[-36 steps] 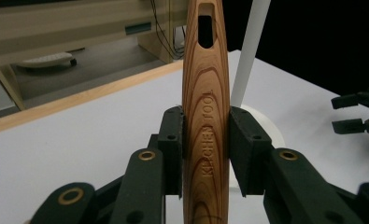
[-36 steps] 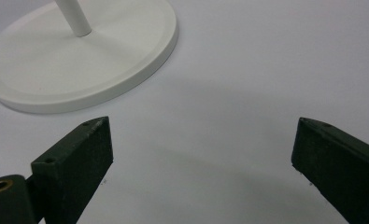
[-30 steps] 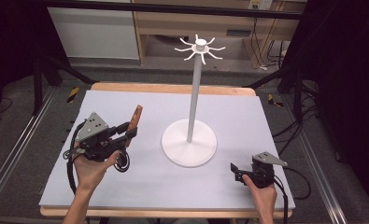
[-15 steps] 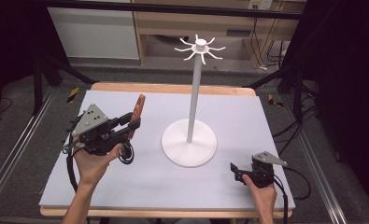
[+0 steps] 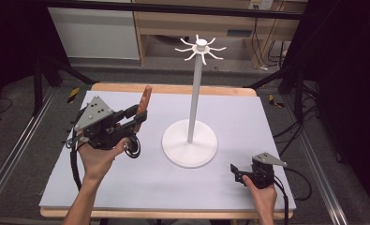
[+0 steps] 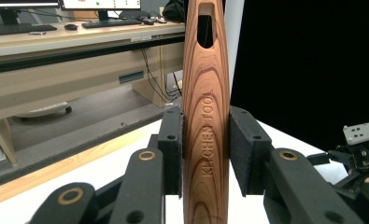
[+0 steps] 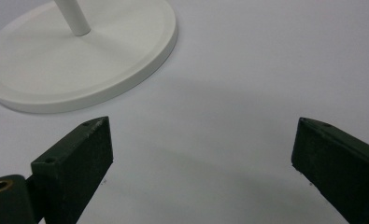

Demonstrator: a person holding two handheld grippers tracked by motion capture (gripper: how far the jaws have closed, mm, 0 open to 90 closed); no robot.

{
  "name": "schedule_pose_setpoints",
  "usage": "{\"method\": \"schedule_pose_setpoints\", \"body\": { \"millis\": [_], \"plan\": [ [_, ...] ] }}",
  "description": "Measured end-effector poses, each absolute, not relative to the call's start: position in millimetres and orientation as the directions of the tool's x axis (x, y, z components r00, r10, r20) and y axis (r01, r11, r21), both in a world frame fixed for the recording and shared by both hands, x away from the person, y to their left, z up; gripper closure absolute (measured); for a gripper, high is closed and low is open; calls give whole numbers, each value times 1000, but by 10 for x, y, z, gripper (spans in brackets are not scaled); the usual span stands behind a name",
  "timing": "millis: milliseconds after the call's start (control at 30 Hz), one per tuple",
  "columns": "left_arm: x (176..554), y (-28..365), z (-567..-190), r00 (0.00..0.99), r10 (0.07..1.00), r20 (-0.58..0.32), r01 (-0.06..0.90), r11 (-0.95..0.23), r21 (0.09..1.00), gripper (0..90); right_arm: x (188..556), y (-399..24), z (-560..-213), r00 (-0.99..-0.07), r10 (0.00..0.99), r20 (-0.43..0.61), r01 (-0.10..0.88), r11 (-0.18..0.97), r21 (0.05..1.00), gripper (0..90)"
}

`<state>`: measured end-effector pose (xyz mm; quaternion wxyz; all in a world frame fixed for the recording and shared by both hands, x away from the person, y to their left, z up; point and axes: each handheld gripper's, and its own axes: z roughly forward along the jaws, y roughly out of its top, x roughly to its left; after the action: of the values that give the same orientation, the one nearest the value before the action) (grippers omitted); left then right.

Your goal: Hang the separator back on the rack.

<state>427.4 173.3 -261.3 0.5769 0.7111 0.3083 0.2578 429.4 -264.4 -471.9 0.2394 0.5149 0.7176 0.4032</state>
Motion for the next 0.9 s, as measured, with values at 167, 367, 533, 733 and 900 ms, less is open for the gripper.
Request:
{"method": "schedule_pose_setpoints", "body": {
  "millis": [167, 367, 533, 733, 900],
  "plan": [
    [4293, 1693, -2550, 679, 734, 10, 134, -137, 981, 674, 4292, -2644, -4717, -350, 934, 73, 546, 140, 826, 60],
    [4306, 1634, -2459, 686, 727, 10, 122, -128, 984, 674, 4287, -2647, -4711, -350, 933, 79, 546, 135, 827, 60],
    [4320, 1554, -2373, 697, 717, 18, 105, -128, 986, 674, 4292, -2645, -4717, -353, 932, 76, 546, 140, 826, 60],
    [4345, 1459, -2274, 703, 711, 26, 91, -126, 988, 674, 4294, -2648, -4717, -354, 932, 76, 544, 139, 828, 60],
    [4358, 1413, -2219, 704, 710, 31, 78, -121, 990, 674, 4295, -2647, -4718, -355, 932, 78, 544, 138, 828, 60]
  ]
}}
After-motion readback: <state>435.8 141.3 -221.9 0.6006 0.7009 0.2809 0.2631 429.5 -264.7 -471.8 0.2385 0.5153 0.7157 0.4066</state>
